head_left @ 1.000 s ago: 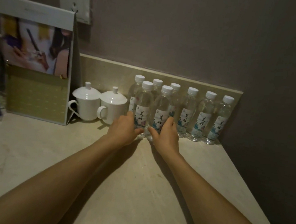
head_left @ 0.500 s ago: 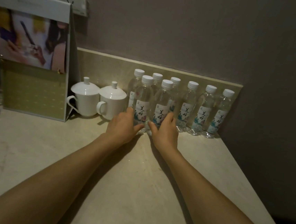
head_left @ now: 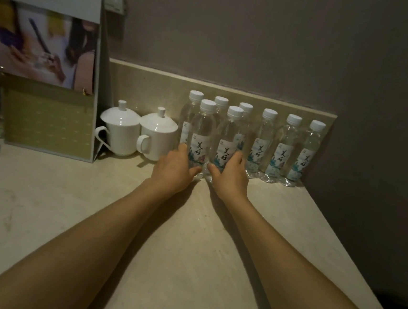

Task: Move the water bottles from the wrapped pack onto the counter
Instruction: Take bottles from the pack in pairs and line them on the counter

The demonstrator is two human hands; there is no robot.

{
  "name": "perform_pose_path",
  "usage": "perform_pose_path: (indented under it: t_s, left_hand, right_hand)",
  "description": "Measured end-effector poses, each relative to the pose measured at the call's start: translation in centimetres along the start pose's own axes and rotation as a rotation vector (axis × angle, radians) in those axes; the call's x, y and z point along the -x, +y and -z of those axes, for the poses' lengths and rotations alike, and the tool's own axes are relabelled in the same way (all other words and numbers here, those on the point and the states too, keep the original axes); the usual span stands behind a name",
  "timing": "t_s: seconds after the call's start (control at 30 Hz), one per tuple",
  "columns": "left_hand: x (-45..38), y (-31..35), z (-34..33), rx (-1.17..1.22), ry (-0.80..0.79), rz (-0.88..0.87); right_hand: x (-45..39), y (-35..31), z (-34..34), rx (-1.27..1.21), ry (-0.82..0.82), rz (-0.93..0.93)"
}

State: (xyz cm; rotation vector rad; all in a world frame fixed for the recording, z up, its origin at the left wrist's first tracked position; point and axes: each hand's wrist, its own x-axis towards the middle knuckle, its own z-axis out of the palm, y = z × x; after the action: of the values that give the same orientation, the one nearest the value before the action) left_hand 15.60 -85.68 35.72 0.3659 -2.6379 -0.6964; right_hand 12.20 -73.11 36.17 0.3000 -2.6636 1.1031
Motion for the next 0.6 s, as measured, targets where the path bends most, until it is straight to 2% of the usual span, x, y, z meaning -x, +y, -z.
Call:
perform_pose_path:
  t_s: [0.27, 0.6]
  left_hand:
    - [-0.1, -0.2, 0.2, 0.063, -0.055, 0.05]
    - [1.9, 3.3, 2.3, 0.108, -0.078, 0.077]
  right_hand:
    - [0.4, 0.0, 0.8, -0.033, -0.104, -0.073]
    - [1.4, -0.5, 4.1, -0.117, -0.116, -0.073]
